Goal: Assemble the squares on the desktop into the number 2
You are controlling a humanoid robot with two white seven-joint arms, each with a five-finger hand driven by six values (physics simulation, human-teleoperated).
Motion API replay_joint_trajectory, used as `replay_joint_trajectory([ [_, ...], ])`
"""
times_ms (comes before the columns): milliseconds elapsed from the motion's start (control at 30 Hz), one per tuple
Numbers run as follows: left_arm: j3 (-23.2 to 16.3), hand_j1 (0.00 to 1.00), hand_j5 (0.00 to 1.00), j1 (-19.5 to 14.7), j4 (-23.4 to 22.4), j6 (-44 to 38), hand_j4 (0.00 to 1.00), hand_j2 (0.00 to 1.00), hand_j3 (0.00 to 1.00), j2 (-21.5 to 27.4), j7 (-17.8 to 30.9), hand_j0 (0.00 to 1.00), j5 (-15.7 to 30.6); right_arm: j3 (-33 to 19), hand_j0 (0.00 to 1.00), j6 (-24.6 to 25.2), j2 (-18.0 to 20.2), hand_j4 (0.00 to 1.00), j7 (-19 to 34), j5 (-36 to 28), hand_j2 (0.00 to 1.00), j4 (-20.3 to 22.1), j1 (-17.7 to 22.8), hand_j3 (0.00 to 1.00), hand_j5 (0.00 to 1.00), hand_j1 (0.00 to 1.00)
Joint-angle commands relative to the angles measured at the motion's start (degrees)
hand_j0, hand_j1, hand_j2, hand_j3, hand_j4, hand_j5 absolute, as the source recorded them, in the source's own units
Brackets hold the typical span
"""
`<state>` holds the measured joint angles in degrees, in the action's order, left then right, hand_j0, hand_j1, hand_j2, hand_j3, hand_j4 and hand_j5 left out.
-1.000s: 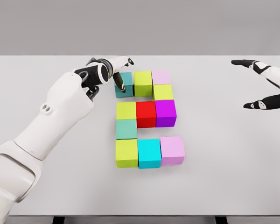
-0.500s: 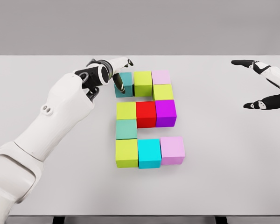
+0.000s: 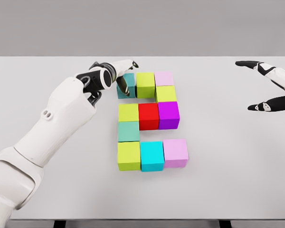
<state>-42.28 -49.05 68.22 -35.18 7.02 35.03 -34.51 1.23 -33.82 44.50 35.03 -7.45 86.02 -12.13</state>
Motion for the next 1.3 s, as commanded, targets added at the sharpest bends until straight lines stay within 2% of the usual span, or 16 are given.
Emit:
replay_joint_trajectory([
  [0, 0.09, 0.94, 0.94, 0.26, 1.13, 0.18, 0.94, 0.94, 0.94, 0.45, -0.03, 0.94, -0.03, 0.00, 1.00, 0.16, 0.06, 1.00, -0.03, -0.46, 1.00, 0.03, 0.00, 1.00, 1.00, 1.00],
  [167, 0.62, 0.94, 0.94, 1.50, 6.05, 0.18, 0.94, 0.94, 0.94, 3.17, -0.03, 0.94, 0.67, 0.00, 1.00, 0.16, 0.06, 1.00, -0.03, -0.46, 1.00, 0.03, 0.00, 1.00, 1.00, 1.00],
  [267, 2.37, 0.94, 0.94, 3.08, 10.17, 0.18, 0.94, 0.94, 0.94, 5.10, -0.03, 0.94, 0.76, 0.00, 1.00, 0.16, 0.06, 1.00, -0.03, -0.46, 1.00, 0.03, 0.00, 1.00, 1.00, 1.00],
  [367, 2.46, 0.94, 0.94, 3.43, 13.78, 0.18, 0.94, 0.94, 0.94, 7.48, -0.03, 0.94, 2.34, 0.00, 1.00, 0.16, 0.06, 1.00, -0.03, -0.46, 1.00, 0.03, 0.00, 1.00, 1.00, 1.00],
  [433, 4.48, 0.94, 0.94, 4.57, 15.98, 0.18, 0.94, 0.94, 0.94, 8.71, -0.03, 0.94, 2.87, 0.00, 1.00, 0.16, 0.06, 1.00, -0.03, -0.46, 1.00, 0.03, 0.00, 1.00, 1.00, 1.00],
  [467, 5.45, 0.96, 0.96, 5.19, 18.00, 0.18, 0.96, 0.96, 0.96, 10.20, -0.03, 0.96, 4.18, 0.00, 1.00, 0.16, 0.06, 1.00, -0.03, -0.46, 1.00, 0.03, 0.00, 1.00, 1.00, 1.00],
  [500, 5.54, 0.99, 0.99, 5.28, 19.32, 0.18, 0.99, 0.99, 0.99, 12.48, -0.03, 0.99, 7.69, 0.00, 1.00, 0.16, 0.06, 1.00, -0.03, -0.46, 1.00, 0.03, 0.00, 1.00, 1.00, 1.00],
  [533, 5.62, 1.00, 1.00, 5.28, 20.90, 0.18, 1.00, 1.00, 1.00, 15.99, -0.03, 1.00, 13.31, 0.00, 1.00, 0.16, 0.06, 1.00, -0.03, -0.46, 1.00, 0.03, 0.00, 1.00, 1.00, 1.00],
  [600, 5.80, 1.00, 1.00, 5.28, 22.57, 0.18, 1.00, 1.00, 1.00, 21.80, -0.03, 1.00, 19.74, 0.00, 1.00, 0.16, 0.06, 1.00, -0.03, -0.46, 1.00, 0.03, 0.00, 1.00, 1.00, 1.00],
  [633, 6.59, 1.00, 1.00, 5.45, 22.57, 3.96, 1.00, 1.00, 1.00, 22.42, -0.03, 1.00, 20.18, 0.00, 1.00, 0.16, 0.06, 1.00, -0.03, -0.46, 1.00, 0.03, 0.00, 1.00, 1.00, 1.00],
  [667, 7.21, 1.00, 1.00, 5.72, 22.31, 6.87, 1.00, 1.00, 1.00, 22.60, -0.03, 1.00, 20.10, 0.00, 1.00, 0.16, 0.06, 1.00, -0.03, -0.46, 1.00, 0.03, 0.09, 1.00, 1.00, 1.00],
  [833, 6.51, 1.00, 1.00, 6.60, 21.87, 6.79, 1.00, 1.00, 1.00, 25.41, -0.03, 1.00, 19.31, 0.00, 1.00, 0.16, 0.06, 1.00, -0.03, -0.46, 1.00, 0.11, 0.09, 1.00, 1.00, 1.00],
  [900, 4.40, 1.00, 1.00, 6.60, 21.78, 6.61, 1.00, 1.00, 1.00, 26.90, -0.03, 1.00, 18.08, 0.00, 1.00, 0.16, 0.06, 1.00, -0.03, -0.46, 1.00, 0.03, 0.09, 1.00, 1.00, 1.00],
  [1067, -0.17, 1.00, 1.00, 6.51, 21.52, 4.86, 1.00, 1.00, 1.00, 27.17, -0.03, 1.00, 14.30, 0.00, 1.00, 0.16, 0.06, 1.00, -0.03, -0.46, 1.00, 0.03, 0.00, 1.00, 1.00, 1.00],
  [1267, -4.04, 1.00, 1.00, 6.24, 21.61, 4.94, 1.00, 1.00, 1.00, 28.93, -0.03, 1.00, 10.96, 0.17, 1.00, 0.24, -0.11, 1.00, -0.03, -0.46, 1.00, 0.12, 0.09, 1.00, 1.00, 1.00],
])
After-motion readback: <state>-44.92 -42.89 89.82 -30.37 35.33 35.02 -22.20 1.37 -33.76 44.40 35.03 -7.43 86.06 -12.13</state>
